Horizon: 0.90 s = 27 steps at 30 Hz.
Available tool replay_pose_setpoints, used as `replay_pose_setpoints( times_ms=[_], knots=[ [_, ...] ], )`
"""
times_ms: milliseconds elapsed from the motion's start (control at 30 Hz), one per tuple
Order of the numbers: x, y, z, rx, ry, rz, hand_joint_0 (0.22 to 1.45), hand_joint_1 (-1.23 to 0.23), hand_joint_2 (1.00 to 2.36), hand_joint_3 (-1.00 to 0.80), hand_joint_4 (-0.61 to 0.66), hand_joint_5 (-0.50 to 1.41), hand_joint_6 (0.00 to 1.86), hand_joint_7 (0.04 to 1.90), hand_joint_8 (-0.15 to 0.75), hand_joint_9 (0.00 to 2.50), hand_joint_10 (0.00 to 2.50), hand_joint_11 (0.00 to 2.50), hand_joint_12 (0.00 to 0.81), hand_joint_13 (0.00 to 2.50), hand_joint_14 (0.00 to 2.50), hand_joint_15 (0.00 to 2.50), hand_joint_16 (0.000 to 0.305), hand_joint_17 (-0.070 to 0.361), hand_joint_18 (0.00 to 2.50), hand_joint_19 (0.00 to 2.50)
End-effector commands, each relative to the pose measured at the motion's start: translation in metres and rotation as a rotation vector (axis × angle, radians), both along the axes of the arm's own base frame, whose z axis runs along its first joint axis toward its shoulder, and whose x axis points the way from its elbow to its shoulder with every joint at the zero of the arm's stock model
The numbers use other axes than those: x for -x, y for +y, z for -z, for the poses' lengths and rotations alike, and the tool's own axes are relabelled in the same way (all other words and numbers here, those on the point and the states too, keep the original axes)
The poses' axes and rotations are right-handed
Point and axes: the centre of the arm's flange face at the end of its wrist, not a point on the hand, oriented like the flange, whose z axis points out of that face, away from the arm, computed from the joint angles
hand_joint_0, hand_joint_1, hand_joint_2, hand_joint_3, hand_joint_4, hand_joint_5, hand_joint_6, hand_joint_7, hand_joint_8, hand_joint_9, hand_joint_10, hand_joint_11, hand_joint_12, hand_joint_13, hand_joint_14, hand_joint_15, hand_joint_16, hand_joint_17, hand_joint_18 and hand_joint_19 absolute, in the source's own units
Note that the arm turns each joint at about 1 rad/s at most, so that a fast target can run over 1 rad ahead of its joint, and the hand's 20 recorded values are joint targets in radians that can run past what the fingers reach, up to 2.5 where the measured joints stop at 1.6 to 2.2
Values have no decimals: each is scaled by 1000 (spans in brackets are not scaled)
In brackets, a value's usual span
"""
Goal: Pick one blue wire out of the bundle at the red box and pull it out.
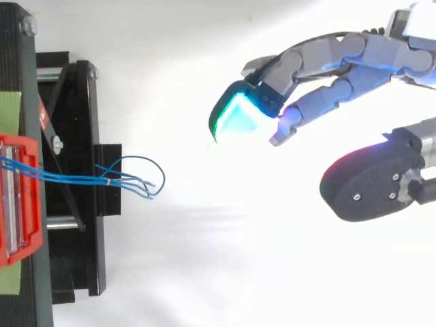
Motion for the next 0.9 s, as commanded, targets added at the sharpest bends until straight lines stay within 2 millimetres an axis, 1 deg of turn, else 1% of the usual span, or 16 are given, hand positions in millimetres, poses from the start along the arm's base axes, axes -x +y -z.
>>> replay_pose_setpoints(
  times_ms=[0, 33, 100, 133, 433, 500, 767, 800, 867],
  knots=[
    [-3, 1, 9, 6, 11, 8, 533, -485, 1004, -445, 280, -167, 502, 747, 301, 695, 11, 296, 395, 223, 7, 134, 63, 142, 145, 351],
    [-6, 1, 19, 8, 27, 8, 533, -485, 1004, -445, 283, -167, 502, 749, 301, 693, 12, 295, 395, 223, 6, 134, 63, 142, 145, 351],
    [-7, 1, 21, 7, 29, 8, 532, -486, 1005, -445, 285, -167, 502, 755, 302, 693, 14, 298, 396, 223, 6, 138, 63, 142, 146, 344],
    [-9, 2, 28, 8, 35, 6, 532, -485, 1004, -445, 284, -166, 502, 759, 301, 693, 14, 298, 396, 225, 6, 135, 63, 142, 145, 355],
    [-15, 3, 29, 17, 4, 27, 532, -528, 1003, -459, 291, -160, 503, 797, 302, 695, 12, 307, 396, 224, 7, 137, 63, 142, 145, 347],
    [-16, 4, 34, 24, 12, 34, 530, -540, 1002, -463, 292, -160, 502, 803, 301, 691, 12, 306, 395, 222, 6, 137, 63, 142, 143, 350],
    [-20, 5, 32, 50, -15, 73, 523, -626, 1000, -487, 311, -150, 503, 881, 302, 683, 12, 313, 396, 223, 6, 136, 63, 142, 151, 357],
    [-22, 3, 41, 68, -2, 88, 524, -642, 1000, -496, 316, -149, 503, 890, 303, 682, 12, 308, 396, 223, 5, 141, 63, 142, 151, 356],
    [-22, 2, 42, 74, -1, 98, 522, -669, 1000, -500, 318, -147, 503, 899, 301, 681, 12, 312, 396, 223, 5, 136, 63, 141, 156, 363]
  ],
)
